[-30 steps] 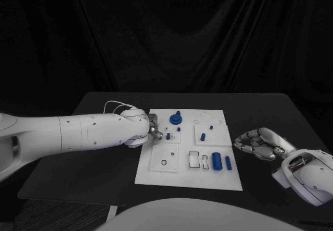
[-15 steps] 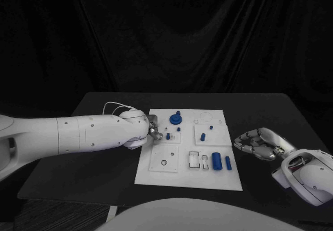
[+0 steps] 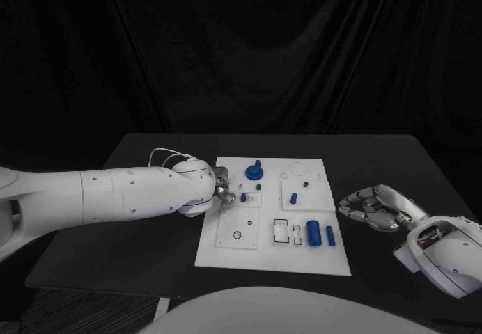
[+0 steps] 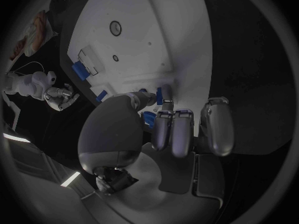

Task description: Assemble the parts on the task board

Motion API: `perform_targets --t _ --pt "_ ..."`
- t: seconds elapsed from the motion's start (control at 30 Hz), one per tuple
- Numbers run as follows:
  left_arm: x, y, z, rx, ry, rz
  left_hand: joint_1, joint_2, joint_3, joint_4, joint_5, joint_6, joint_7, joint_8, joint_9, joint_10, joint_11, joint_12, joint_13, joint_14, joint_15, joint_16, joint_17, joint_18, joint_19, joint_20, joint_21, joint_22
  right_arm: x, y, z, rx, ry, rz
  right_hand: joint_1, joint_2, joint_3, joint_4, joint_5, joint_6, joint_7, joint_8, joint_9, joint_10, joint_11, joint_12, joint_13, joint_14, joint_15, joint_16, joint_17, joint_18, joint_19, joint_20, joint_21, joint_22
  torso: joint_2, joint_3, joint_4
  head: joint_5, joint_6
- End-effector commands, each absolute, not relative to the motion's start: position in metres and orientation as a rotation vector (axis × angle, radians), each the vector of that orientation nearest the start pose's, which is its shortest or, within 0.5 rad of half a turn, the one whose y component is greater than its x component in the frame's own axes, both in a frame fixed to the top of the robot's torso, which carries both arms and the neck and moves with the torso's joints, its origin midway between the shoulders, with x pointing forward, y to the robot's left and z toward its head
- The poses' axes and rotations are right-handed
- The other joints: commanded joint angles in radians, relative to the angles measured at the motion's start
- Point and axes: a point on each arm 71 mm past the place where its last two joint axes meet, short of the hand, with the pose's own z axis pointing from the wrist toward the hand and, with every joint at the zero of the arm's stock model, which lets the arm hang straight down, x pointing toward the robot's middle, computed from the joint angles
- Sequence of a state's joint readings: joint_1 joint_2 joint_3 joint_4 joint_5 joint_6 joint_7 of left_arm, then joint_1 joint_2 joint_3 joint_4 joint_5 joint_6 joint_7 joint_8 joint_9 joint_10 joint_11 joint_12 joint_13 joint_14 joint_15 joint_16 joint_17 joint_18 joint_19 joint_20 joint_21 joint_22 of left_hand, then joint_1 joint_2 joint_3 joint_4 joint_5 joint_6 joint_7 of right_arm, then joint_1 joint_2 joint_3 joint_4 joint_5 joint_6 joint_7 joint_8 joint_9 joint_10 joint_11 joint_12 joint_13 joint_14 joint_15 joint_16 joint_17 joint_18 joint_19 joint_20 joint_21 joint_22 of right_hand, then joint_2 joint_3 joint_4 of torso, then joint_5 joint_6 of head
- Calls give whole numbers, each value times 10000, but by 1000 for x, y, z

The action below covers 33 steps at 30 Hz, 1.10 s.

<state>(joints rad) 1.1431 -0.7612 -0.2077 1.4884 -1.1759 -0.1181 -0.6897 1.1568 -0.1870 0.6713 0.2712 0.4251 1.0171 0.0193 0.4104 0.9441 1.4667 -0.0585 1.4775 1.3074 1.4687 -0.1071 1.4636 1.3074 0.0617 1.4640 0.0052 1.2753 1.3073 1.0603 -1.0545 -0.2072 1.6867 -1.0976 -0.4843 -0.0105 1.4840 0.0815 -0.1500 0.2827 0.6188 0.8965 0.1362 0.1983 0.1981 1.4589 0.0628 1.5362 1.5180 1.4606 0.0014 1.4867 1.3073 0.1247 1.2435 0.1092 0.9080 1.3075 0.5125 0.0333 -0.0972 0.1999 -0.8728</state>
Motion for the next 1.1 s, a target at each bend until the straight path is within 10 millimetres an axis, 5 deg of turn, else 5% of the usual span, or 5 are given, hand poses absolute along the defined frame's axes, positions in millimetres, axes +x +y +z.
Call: perform_targets --t 0.03,0.27,0.4,1.1 --pt "439 204 -309 -2326 23444 -1475 79 -1 83 -157 60 10 -52 -20 11 291 39 -68 1914 809 4 -81 1904 -41 317 1 -55 1863 391 -262 -281 2880 18759 7485 72 -1 80 -6 36 -40 40 43 -16 494 13 -27 9 374 2 -61 1484 72 -58 7 -29 884 1 0 0 2 2" --pt "440 205 -311 -2345 23442 -1452 21 -8 71 -133 -3 -12 -29 -38 23 259 57 -112 1884 797 14 -142 1867 -36 307 7 -91 1854 392 -263 -281 2880 18769 7479 72 -1 80 -6 36 -40 40 43 -16 494 13 -27 9 374 2 -61 1484 72 -58 7 -29 884 -2 0 -2 7 2" --pt "440 205 -312 -2360 23447 -1443 -253 76 -169 40 -631 -119 29 -218 -7 239 109 -141 1861 788 58 -202 1832 -29 290 44 -161 1839 392 -262 -282 2878 18772 7483 78 2 97 -1 37 -47 43 41 -19 464 16 -45 -16 366 5 -68 1474 74 -70 9 -50 880 2 -1 -2 7 2" --pt "438 204 -317 -2264 23604 -1461 -1117 393 -1904 210 -756 9 100 -700 -205 188 178 -184 1829 776 115 -314 1775 -9 276 102 -321 1816 391 -263 -282 2909 18780 7446 85 15 110 -1 40 -47 42 42 -19 460 16 -48 -19 362 6 -72 1468 76 -76 10 -62 877 -6 -3 -9 -9 2"
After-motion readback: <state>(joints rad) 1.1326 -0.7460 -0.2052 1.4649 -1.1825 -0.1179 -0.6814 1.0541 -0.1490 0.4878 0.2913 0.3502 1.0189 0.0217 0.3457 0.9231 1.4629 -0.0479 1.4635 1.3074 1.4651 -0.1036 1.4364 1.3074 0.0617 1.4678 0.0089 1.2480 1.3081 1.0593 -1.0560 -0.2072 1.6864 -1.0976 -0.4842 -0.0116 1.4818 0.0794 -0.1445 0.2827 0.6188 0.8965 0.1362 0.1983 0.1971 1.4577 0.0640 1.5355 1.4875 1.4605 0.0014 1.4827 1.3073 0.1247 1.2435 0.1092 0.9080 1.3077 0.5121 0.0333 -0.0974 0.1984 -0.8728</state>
